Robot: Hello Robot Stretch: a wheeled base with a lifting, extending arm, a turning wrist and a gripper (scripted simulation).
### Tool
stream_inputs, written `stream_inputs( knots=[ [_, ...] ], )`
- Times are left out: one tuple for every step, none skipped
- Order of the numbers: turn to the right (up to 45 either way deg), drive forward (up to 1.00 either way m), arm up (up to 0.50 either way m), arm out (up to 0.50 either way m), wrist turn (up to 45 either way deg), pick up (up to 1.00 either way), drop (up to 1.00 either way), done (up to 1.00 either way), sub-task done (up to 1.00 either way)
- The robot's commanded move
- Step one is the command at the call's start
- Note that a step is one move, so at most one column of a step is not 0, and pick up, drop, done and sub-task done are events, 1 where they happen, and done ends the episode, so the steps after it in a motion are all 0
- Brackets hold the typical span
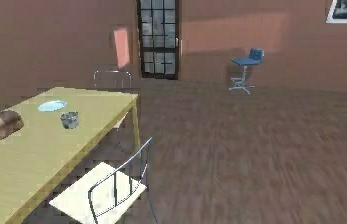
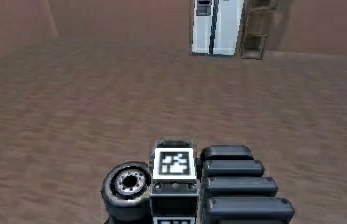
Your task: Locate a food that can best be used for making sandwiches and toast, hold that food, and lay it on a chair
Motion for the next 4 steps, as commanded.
stream_inputs(
  knots=[
    [-45.0, 0.0, 0.0, 0.0, 0.0, 0.0, 0.0, 0.0, 0.0],
    [-9.0, 0.0, 0.0, 0.0, 0.0, 0.0, 0.0, 0.0, 0.0],
    [45.0, 0.0, 0.0, 0.0, 0.0, 0.0, 0.0, 0.0, 0.0],
    [45.0, 0.0, 0.0, 0.0, 0.0, 0.0, 0.0, 0.0, 0.0]
  ],
)
